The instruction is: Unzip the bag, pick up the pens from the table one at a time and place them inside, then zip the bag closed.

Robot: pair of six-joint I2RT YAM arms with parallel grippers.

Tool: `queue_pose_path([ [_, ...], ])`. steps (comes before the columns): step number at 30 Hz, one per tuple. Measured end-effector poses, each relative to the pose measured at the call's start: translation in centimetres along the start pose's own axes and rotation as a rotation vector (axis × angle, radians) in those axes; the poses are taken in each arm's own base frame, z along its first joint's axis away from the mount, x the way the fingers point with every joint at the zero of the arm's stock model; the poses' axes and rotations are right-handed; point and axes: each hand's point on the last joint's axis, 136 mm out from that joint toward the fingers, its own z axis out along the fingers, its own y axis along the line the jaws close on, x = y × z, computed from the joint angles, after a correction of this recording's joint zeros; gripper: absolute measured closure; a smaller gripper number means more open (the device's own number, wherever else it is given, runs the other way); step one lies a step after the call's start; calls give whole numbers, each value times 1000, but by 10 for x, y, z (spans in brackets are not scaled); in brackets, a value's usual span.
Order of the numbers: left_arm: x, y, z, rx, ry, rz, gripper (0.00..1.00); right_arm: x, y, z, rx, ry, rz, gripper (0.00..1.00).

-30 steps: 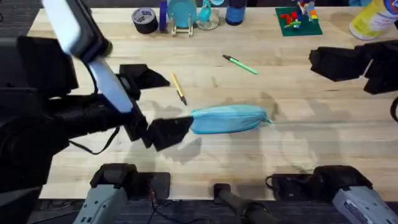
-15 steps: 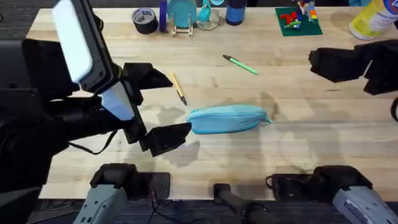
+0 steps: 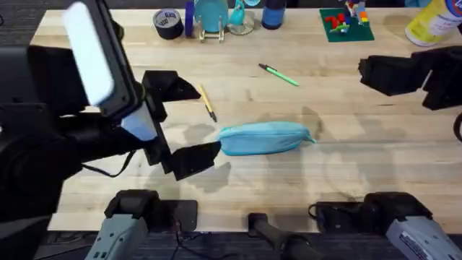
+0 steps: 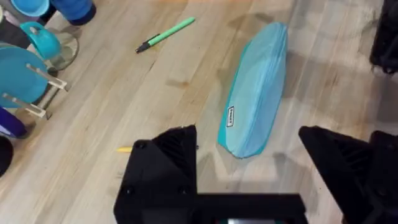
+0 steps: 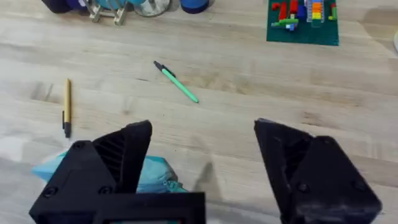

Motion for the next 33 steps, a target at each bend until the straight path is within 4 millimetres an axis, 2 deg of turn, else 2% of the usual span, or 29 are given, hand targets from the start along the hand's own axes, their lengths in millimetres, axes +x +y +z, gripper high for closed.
queue_pose_path([
  [5,15,0,11,19,14,-7,6,0,0,0,0,0,0,5],
  [10,33,8,29,81,59,-64,6,0,0,0,0,0,0,5],
  [11,42,9,46,154,90,-90,6,0,0,0,0,0,0,4],
  [17,54,-1,69,279,132,-75,6,0,0,0,0,0,0,5],
  [18,62,-2,79,316,158,-80,5,0,0,0,0,0,0,5],
  [21,78,2,93,347,194,-107,6,0,0,0,0,0,0,5],
  [24,84,5,101,362,199,-121,6,0,0,0,0,0,0,4],
  [31,75,3,102,382,147,-126,10,0,0,0,0,0,0,4],
  [33,74,2,102,384,141,-124,123,0,0,0,0,0,-1,5],
])
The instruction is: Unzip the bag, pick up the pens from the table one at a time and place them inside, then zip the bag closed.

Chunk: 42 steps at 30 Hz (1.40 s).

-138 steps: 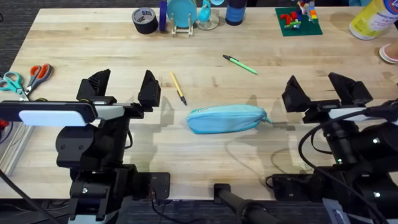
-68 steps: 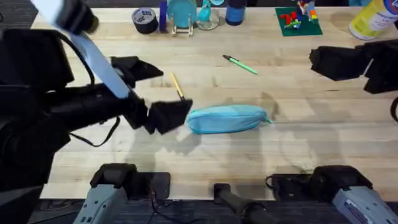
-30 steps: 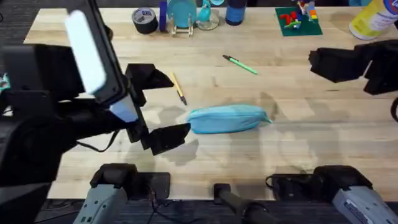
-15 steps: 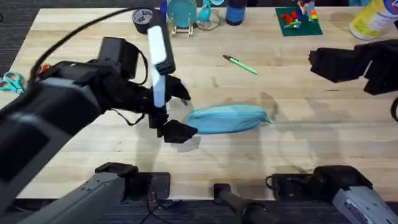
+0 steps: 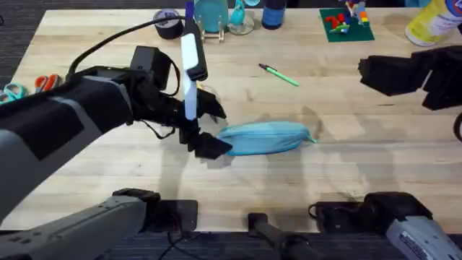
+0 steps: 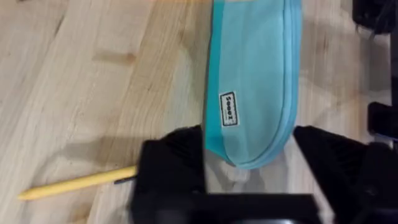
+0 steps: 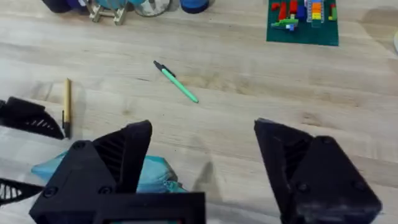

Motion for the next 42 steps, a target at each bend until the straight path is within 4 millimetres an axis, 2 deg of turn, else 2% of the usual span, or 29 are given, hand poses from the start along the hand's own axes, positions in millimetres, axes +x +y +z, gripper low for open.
queue_pose_path([
  [4,-2,-1,0,7,-12,5,563,0,0,0,0,0,0,4],
  [10,-4,-4,1,22,-22,5,934,0,0,0,0,0,0,4],
  [15,-4,-5,1,23,-21,4,956,2,0,0,-1,7,32,4],
  [18,-3,-5,1,23,-21,4,956,13,1,0,-2,53,92,5],
  [24,-4,-5,1,23,-21,4,956,56,4,-7,7,231,205,5],
  [31,-3,-5,1,23,-21,4,957,89,8,-17,9,371,252,5],
  [36,-3,-5,1,23,-21,4,957,95,14,-20,-38,399,161,5],
  [42,-4,-5,1,23,-21,4,957,95,15,-20,-102,388,-125,5],
])
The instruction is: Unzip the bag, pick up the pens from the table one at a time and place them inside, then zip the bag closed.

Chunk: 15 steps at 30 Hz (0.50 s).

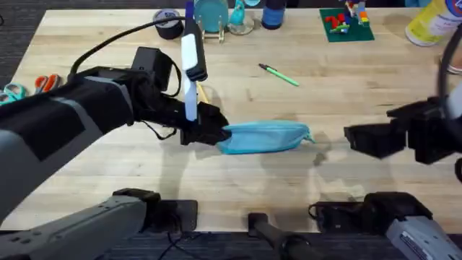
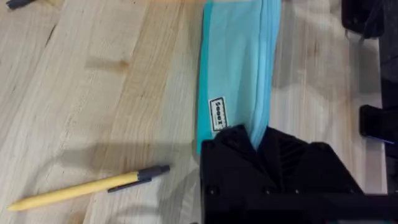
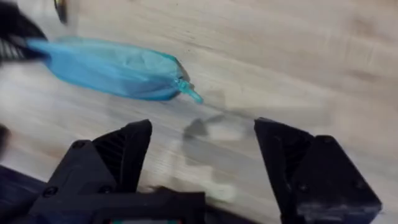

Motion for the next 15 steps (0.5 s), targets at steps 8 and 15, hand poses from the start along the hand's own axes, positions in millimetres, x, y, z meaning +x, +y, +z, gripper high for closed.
queue_pose_path([
  [8,0,0,0,0,0,0,957,-2,0,0,3,-8,-441,5],
  [15,0,0,0,0,0,0,957,-7,0,0,3,-28,-584,5],
])
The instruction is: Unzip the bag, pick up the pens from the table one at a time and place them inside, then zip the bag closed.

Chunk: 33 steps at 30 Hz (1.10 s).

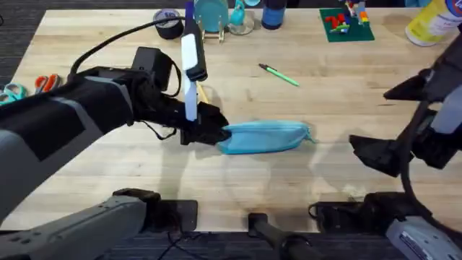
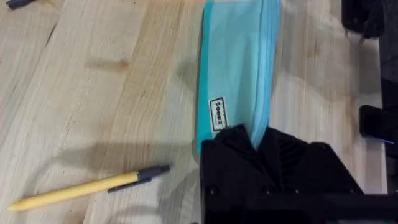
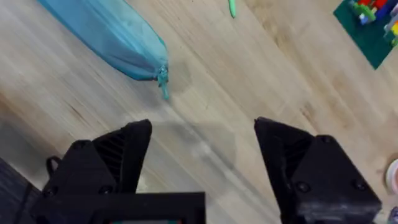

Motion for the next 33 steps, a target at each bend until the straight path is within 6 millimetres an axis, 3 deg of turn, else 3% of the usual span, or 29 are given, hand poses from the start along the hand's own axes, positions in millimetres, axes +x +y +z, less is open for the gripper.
queue_pose_path([
  [6,0,1,0,-3,-2,4,958,-1,1,0,-6,-4,-78,5],
  [15,0,1,0,-4,-2,5,958,-6,19,0,-95,-61,-206,5],
  [24,0,1,0,-4,-2,5,958,-1,52,23,-281,-121,-274,5],
  [33,0,1,0,-3,-2,5,958,0,53,40,-370,-96,-267,5],
])
